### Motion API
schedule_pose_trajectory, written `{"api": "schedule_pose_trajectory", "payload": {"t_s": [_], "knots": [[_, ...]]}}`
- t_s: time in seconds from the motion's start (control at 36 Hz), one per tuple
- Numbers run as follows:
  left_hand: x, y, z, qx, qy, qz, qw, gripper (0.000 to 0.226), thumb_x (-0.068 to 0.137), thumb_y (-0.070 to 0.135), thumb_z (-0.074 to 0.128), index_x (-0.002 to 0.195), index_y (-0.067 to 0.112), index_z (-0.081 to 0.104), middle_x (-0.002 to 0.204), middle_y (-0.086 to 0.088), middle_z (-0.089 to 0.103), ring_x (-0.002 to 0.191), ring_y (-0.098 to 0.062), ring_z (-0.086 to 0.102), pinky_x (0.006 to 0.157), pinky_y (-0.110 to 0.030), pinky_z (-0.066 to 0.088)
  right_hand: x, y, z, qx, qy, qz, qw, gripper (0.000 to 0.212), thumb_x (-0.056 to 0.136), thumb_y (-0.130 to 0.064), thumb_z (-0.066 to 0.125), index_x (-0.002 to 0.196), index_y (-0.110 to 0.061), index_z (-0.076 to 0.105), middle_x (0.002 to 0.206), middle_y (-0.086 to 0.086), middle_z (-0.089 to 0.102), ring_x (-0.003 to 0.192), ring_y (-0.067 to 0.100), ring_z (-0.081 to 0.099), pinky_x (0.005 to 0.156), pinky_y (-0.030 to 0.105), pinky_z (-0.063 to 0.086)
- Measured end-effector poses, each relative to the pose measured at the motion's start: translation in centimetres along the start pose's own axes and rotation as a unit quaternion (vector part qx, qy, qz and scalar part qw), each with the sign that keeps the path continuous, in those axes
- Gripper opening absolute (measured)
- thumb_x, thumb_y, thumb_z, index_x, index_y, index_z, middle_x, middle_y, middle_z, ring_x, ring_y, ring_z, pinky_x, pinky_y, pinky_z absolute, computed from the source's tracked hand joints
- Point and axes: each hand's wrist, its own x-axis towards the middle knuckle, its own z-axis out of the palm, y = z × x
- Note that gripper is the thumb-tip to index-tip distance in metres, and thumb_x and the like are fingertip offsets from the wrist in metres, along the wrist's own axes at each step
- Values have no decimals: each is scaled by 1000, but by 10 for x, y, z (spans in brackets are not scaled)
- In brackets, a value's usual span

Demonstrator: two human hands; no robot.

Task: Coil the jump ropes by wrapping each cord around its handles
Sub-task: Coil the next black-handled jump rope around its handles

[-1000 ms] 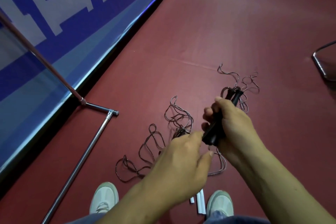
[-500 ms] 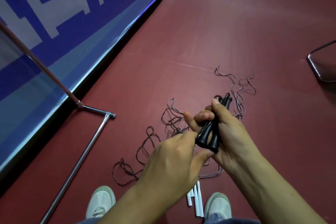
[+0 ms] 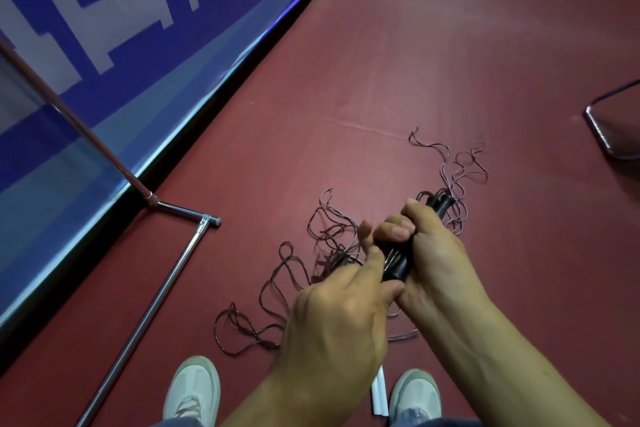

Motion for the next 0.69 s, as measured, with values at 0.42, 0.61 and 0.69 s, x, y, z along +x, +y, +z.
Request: {"api": "schedule_pose_trajectory", "payload": {"t_s": [0.42, 0.61, 0.69], "knots": [[0, 6, 4, -431, -125, -339, 827, 20, 89, 29, 65, 79, 15, 53, 64, -21, 68, 47, -20, 48, 56, -34, 39, -1, -15, 5, 105, -23, 35, 994, 47, 105, -17, 44, 59, -16, 38, 52, -5, 29, 40, 6, 31, 70, 38, 64], [24, -19, -14, -353, -183, -325, 858, 12, 93, 14, 72, 82, 17, 74, 60, -1, 60, 54, -10, 49, 56, -21, 40, -2, -25, 4, 27, -38, 82, 996, 45, 105, -16, 45, 61, -16, 38, 55, -8, 27, 32, 3, 29, 40, 21, 43], [32, -31, -25, -235, -221, -287, 902, 7, 90, 20, 75, 83, 20, 77, 72, -13, 69, 66, -12, 51, 65, -37, 46, -4, -23, -3, -168, -46, 39, 984, 37, 106, -16, 45, 70, -20, 37, 54, -7, 27, 35, 6, 33, 55, 32, 56]]}}
